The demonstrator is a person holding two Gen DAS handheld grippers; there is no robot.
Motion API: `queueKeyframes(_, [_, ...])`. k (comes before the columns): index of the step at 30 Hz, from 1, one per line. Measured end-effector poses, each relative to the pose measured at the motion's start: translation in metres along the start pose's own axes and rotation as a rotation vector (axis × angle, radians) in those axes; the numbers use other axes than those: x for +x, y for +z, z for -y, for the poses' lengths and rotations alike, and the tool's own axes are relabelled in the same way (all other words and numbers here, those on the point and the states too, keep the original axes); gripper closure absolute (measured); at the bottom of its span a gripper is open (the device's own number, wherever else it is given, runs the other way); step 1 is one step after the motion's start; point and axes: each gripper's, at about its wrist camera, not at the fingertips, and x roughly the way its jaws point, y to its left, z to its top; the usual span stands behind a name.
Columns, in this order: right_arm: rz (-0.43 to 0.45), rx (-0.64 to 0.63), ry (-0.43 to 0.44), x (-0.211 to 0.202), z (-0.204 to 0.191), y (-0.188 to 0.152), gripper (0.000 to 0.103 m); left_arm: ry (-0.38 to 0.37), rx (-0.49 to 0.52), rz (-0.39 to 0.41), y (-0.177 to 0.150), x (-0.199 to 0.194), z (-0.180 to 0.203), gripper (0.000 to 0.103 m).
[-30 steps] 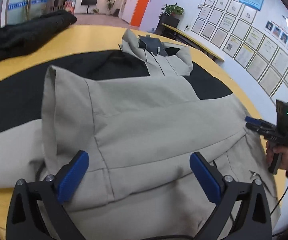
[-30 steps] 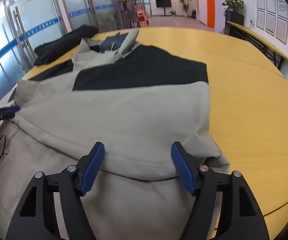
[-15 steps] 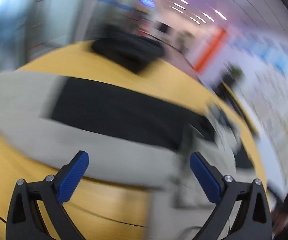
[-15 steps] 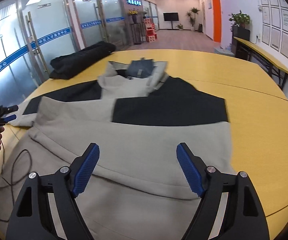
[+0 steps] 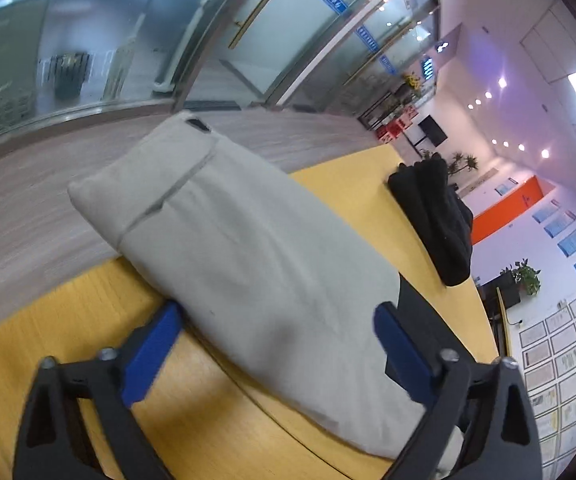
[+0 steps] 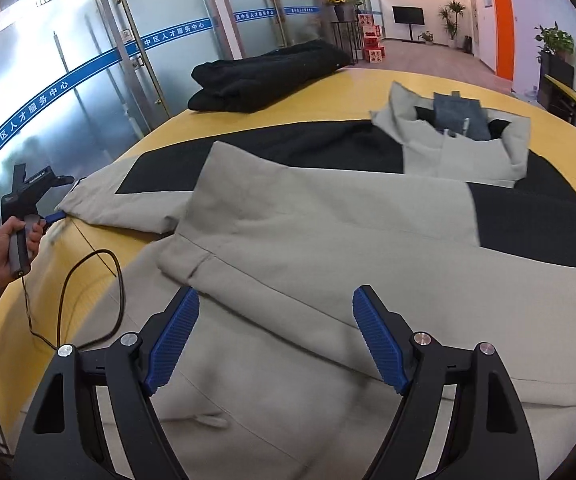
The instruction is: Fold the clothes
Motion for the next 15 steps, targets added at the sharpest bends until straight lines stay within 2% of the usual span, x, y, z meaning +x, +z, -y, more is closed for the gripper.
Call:
queueKeyframes(2, [-0.012, 0.009, 0.004, 0.006, -0.007, 0.001, 0.023, -0.001, -0.015, -0.003, 0.003, -0.003, -0.005, 0.014])
queueKeyframes(3, [-0.017, 0.007, 0.004, 0.007, -0.011, 0.002, 0.023, -0.002, -0.028, -0.007, 0.004, -0.006, -0.007, 0.022])
queueKeyframes(4, [-0.022, 0.004, 0.003, 0.008, -0.014, 0.002, 0.023, 0.000, -0.043, -0.019, 0.005, -0.006, -0.010, 0.046])
queueKeyframes(6, [-0.034, -0.003, 0.001, 0.010, -0.020, 0.002, 0.023, 0.009, -0.073, -0.056, 0.008, -0.002, -0.019, 0.076])
queueKeyframes(10, [-0.044, -0.017, 0.005, 0.013, -0.027, -0.001, 0.023, -0.020, -0.102, -0.060, 0.013, -0.001, -0.027, 0.094])
queueKeyframes(13, [-0.049, -0.013, 0.006, 0.011, -0.029, -0.006, 0.023, -0.061, -0.113, -0.041, 0.016, -0.001, -0.024, 0.100])
queueKeyframes(15, [-0.047, -0.011, 0.006, 0.008, -0.029, -0.009, 0.023, -0.098, -0.092, -0.018, 0.016, -0.010, -0.009, 0.100])
